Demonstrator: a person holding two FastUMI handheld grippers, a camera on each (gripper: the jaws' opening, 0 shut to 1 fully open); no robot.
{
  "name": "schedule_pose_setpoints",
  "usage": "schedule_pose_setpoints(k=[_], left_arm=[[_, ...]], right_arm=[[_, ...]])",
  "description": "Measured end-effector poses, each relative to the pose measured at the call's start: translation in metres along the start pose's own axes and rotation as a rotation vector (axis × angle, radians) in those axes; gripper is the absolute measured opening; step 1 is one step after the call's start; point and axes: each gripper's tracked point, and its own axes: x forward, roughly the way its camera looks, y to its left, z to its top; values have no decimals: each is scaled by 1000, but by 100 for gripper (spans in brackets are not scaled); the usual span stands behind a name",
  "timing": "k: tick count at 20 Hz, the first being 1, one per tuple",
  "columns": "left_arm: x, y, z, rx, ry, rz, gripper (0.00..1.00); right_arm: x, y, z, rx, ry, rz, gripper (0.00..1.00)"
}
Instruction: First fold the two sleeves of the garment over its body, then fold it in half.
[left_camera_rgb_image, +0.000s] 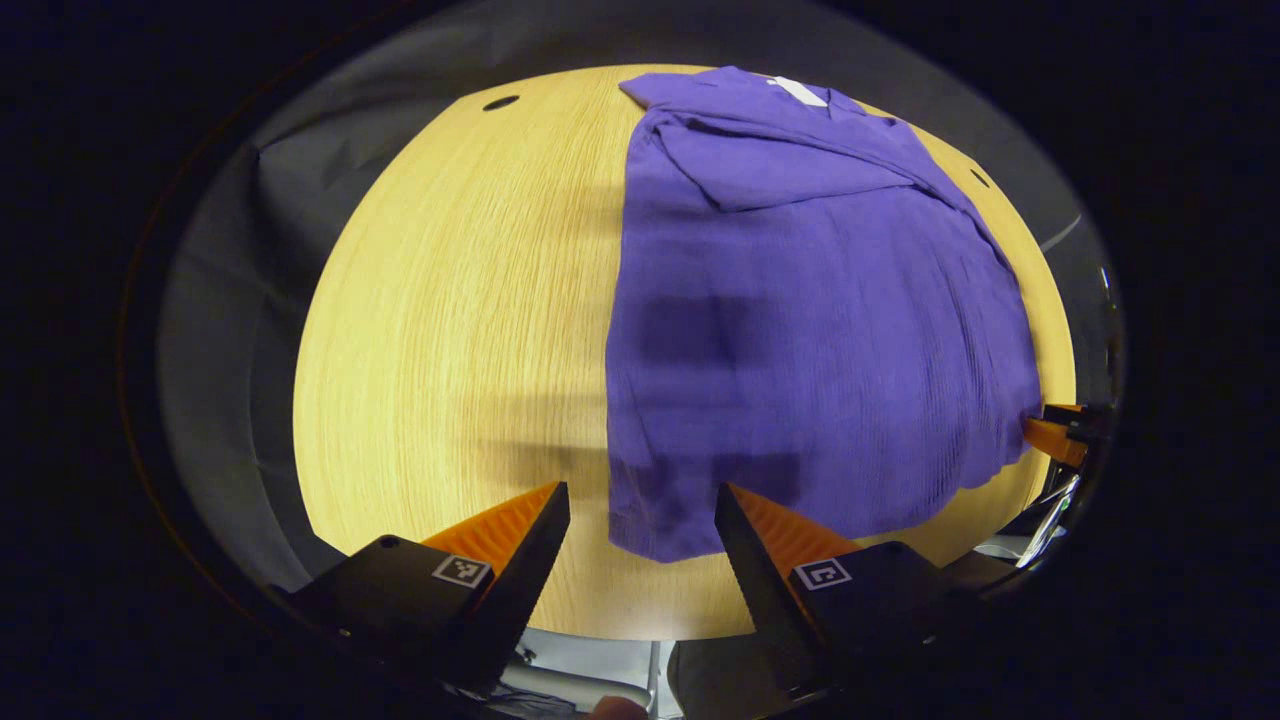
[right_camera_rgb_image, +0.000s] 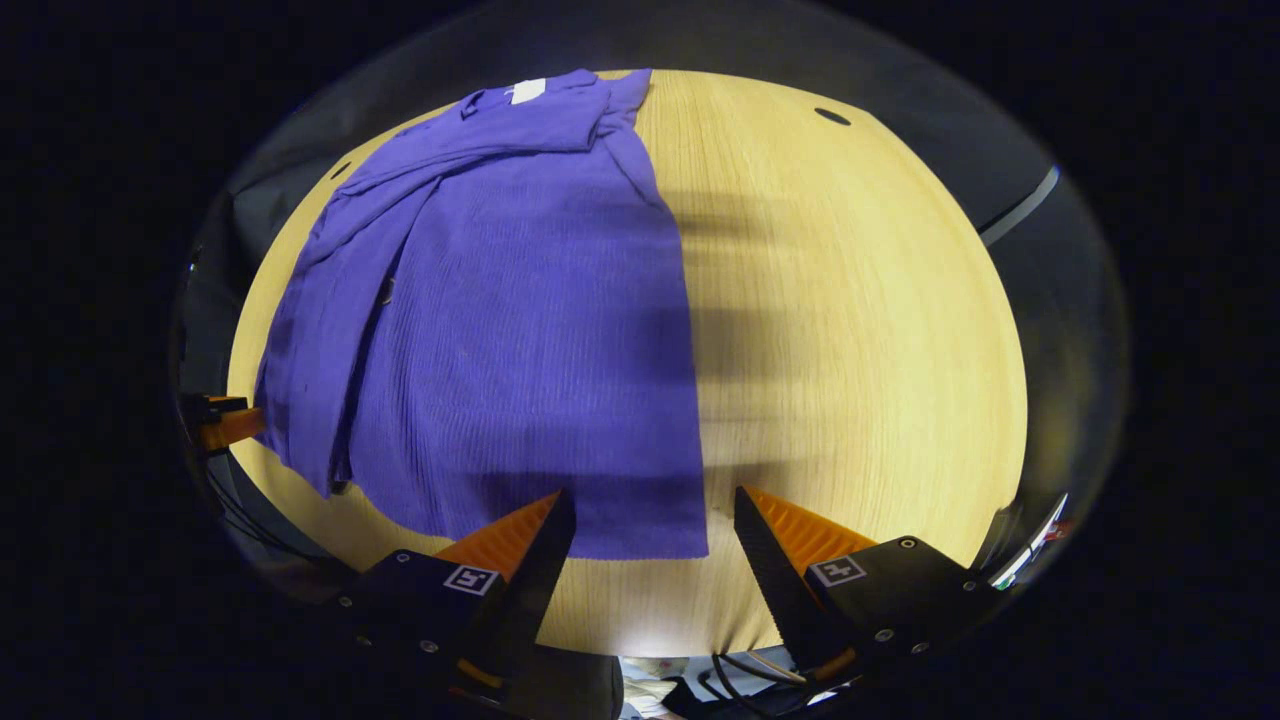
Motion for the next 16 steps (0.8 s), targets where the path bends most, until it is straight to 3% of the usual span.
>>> schedule_pose_setpoints(k=[6,7,8,9,10,11,12,13,15,16], left_arm=[[8,-1,-8,-13,52,-47,94],[8,-1,-9,-18,71,-50,94],[10,0,-7,-11,97,-51,94],[12,1,-5,-1,130,-51,94],[12,1,-5,8,170,-53,93],[14,-1,-5,12,205,-54,93],[14,-3,-3,25,217,-58,91],[14,-7,-3,39,217,-68,86],[13,-12,-2,55,221,-92,52],[13,-17,-1,46,224,-121,35]], right_arm=[[0,3,-3,0,58,2,92],[1,4,-5,-2,71,1,87],[0,5,-4,3,82,-2,72],[0,7,-5,13,93,0,77],[1,8,-3,27,97,2,74],[1,11,-3,41,103,14,54],[0,14,-1,59,101,23,56],[1,16,0,81,104,39,39],[1,18,0,125,101,62,19],[0,19,0,140,101,72,16]])
